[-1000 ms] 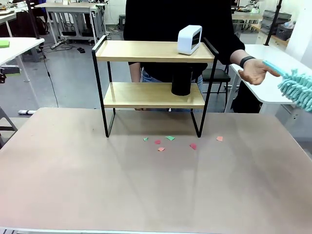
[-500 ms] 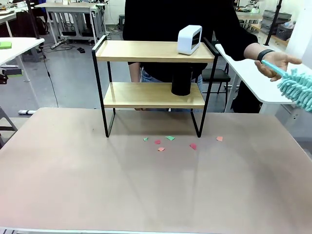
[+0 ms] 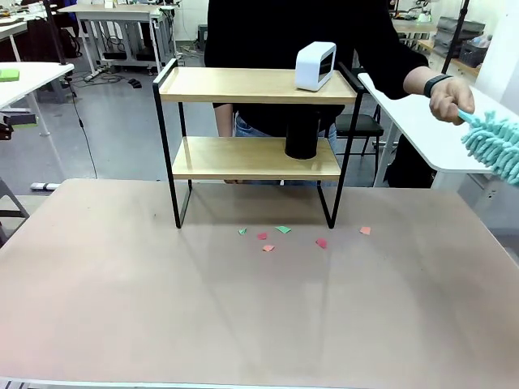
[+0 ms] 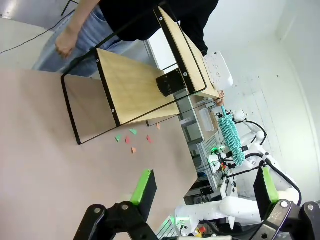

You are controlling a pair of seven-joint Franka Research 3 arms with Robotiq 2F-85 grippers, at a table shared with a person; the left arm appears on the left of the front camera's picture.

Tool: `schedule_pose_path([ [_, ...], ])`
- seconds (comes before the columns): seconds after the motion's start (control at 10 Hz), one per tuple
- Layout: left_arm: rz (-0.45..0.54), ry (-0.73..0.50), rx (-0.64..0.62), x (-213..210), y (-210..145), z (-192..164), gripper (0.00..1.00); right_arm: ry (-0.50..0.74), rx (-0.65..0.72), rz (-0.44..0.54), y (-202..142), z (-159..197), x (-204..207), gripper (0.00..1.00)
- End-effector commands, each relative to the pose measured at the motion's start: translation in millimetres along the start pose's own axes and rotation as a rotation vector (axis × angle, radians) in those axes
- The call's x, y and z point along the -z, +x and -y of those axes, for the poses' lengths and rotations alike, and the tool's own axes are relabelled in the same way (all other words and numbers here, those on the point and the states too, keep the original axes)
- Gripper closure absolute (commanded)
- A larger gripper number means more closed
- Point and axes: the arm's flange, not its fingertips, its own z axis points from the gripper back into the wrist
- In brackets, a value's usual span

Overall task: Clean the shelf.
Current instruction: Hand the Duster back to the human.

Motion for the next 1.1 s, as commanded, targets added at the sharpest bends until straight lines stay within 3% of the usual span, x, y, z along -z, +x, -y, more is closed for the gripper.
schedule_pose_path([
  [0.0, 0.022, -0.008, 0.004, 2.4, -0.8, 2.0, 0.00, 0.013, -0.001, -0.010, -2.5, -1.1, -0.5, 0.90],
  [0.1, 0.022, -0.008, 0.004, 2.4, -0.8, 2.0, 0.00, 0.013, -0.001, -0.010, -2.5, -1.1, -0.5, 0.90],
  [0.3, 0.022, -0.008, 0.004, 2.4, -0.8, 2.0, 0.00, -0.005, 0.012, -0.033, 0.0, 1.5, 2.5, 0.28],
  [0.4, 0.022, -0.008, 0.004, 2.4, -0.8, 2.0, 0.00, -0.007, 0.014, -0.035, 0.5, 1.5, 2.9, 0.03],
  [0.8, 0.022, -0.008, 0.004, 2.4, -0.8, 2.0, 0.00, 0.034, -0.023, -0.034, -3.3, -7.5, -2.7, 0.00],
  [1.0, 0.022, -0.008, 0.004, 2.4, -0.8, 2.0, 0.00, 0.056, -0.063, -0.073, -21.7, -23.0, -1.0, 0.00],
])
